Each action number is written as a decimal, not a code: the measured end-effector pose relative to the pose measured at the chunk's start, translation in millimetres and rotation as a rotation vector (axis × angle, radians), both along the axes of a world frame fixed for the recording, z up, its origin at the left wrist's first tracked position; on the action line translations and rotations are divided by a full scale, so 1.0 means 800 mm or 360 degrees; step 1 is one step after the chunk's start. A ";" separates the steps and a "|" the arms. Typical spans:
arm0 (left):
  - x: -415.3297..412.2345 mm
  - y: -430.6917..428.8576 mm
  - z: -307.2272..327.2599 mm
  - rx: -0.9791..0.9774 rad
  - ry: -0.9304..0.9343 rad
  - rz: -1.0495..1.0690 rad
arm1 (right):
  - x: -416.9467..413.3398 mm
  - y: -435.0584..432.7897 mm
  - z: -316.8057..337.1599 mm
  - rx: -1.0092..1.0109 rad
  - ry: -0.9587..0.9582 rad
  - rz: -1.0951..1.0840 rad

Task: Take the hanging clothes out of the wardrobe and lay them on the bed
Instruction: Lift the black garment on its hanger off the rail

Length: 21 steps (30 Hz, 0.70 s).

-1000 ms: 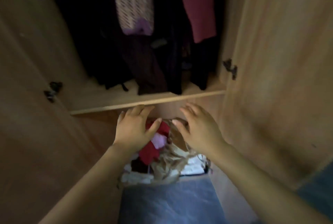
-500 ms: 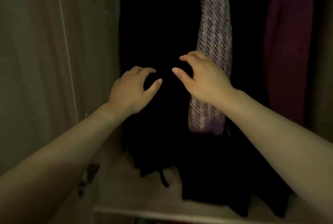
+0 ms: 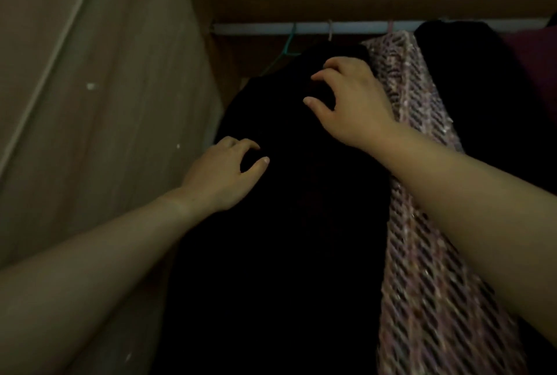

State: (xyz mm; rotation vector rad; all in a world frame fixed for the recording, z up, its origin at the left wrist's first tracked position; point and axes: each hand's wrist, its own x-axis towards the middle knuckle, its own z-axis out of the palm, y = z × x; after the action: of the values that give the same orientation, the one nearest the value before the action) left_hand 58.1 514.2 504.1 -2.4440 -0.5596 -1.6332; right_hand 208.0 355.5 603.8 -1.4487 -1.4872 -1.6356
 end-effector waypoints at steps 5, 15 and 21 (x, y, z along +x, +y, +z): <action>0.038 0.042 0.053 0.0071 -0.0072 -0.0059 | 0.027 0.018 0.075 0.0137 0.0025 -0.0168; 0.100 0.111 0.146 0.0051 -0.0261 -0.0154 | 0.050 0.058 0.166 -0.0136 0.0297 -0.0468; 0.117 0.144 0.152 0.0040 -0.0240 -0.0306 | 0.049 0.070 0.192 -0.0231 0.0529 -0.0298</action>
State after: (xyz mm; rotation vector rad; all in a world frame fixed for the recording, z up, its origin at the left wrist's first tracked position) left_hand 151.5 629.3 625.7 -2.4361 -0.3284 -1.8977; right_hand 247.1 411.8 757.8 -1.8841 -1.3347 -1.3240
